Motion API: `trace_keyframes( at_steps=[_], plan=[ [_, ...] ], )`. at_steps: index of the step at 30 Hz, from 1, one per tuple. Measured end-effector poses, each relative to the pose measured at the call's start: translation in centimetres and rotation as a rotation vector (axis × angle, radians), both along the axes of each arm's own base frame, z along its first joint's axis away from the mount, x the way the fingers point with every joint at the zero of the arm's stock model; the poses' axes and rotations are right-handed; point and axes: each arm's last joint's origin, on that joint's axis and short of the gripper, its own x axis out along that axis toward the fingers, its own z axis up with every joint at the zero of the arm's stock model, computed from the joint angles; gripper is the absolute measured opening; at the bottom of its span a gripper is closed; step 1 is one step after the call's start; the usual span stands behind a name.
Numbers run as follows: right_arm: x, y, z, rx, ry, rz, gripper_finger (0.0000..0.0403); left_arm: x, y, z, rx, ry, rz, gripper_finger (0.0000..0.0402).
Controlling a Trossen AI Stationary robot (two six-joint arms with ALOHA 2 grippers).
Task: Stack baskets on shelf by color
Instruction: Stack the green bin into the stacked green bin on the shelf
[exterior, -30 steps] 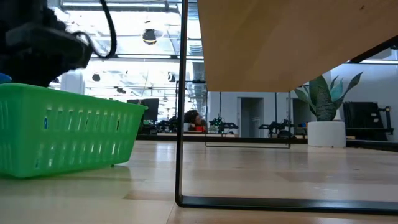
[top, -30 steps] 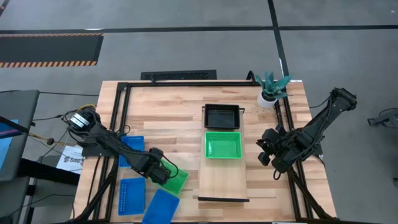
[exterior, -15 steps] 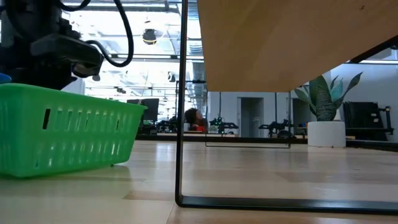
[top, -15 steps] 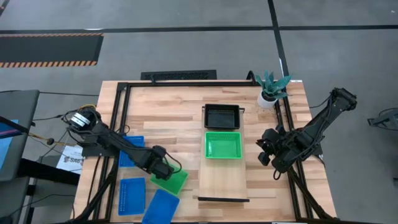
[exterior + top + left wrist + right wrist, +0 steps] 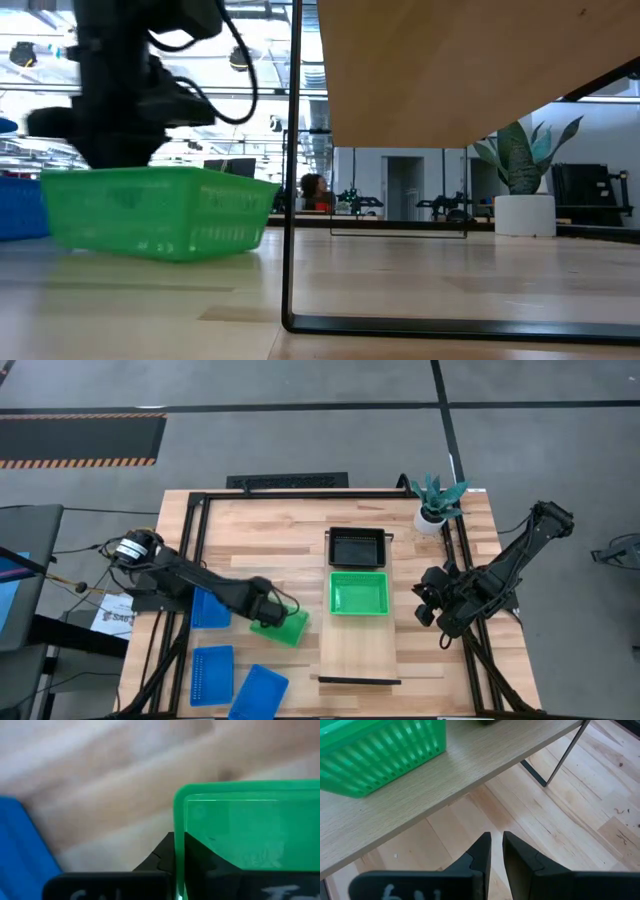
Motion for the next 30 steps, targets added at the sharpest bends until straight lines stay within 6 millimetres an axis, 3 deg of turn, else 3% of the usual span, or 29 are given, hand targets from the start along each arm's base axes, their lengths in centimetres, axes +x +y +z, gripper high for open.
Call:
trace_keyframes(
  at_steps=[6,11,17,21,25,30],
  plan=[
    [0.0,0.0,0.0,-0.001,0.000,-0.001,0.0072,-0.8,3.2,2.7,0.067,-0.049,0.066,0.0000],
    [0.0,0.0,0.0,-0.001,0.000,-0.001,0.0072,-3.3,5.0,8.0,0.113,-0.137,0.147,0.0000],
    [0.0,0.0,0.0,-0.009,-0.007,-0.004,0.0072,-7.2,5.9,15.3,0.201,-0.462,0.269,0.0000],
    [0.0,0.0,0.0,-0.009,-0.008,-0.004,0.0072,-8.4,5.6,18.7,0.269,-0.745,0.305,0.0000],
    [0.0,0.0,0.0,-0.011,-0.006,-0.004,0.0072,-6.7,4.4,20.0,0.260,-0.920,0.276,0.0000],
    [-0.4,-0.7,-0.1,-0.025,0.029,-0.067,0.0072,-1.9,2.0,19.5,0.177,-1.043,0.174,0.0000]
  ],
)
